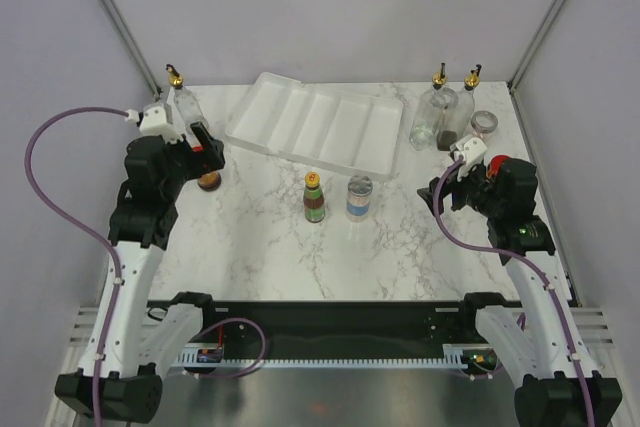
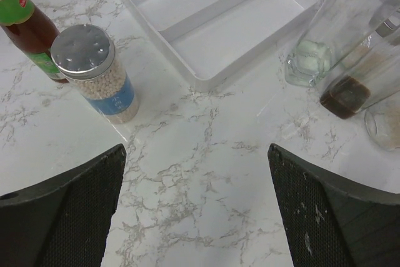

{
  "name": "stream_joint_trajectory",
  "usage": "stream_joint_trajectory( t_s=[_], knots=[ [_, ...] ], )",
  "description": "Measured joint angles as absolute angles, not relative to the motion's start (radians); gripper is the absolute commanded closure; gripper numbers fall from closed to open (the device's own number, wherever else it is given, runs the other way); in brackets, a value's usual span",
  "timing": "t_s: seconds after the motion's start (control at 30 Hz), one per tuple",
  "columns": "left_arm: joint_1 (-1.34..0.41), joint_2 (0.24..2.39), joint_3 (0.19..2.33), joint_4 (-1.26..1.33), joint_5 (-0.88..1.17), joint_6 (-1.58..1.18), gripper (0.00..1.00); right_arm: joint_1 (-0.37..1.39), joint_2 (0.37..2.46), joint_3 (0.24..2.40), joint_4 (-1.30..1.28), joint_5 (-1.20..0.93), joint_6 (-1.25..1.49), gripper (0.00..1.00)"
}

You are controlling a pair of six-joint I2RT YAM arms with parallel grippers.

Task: Organize the condiment bottles
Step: Pick up the bottle from the center of the board.

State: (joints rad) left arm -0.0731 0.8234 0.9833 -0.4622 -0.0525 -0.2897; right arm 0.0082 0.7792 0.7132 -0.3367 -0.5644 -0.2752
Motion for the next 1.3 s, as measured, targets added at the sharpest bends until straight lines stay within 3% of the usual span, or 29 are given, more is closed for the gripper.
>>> stream_joint_trajectory(
  t_s=[0.57, 1.3],
  knots=[
    [0.067, 1.241, 1.161, -0.459, -0.054, -0.37, 0.02, 0.008, 0.749, 0.713, -0.377, -0.574, -0.319, 0.02],
    [0.084, 1.605, 1.293, -0.332, -0.104, -0.33, 0.04, 0.008, 0.754, 0.713, -0.393, -0.593, -0.342, 0.02]
  ],
)
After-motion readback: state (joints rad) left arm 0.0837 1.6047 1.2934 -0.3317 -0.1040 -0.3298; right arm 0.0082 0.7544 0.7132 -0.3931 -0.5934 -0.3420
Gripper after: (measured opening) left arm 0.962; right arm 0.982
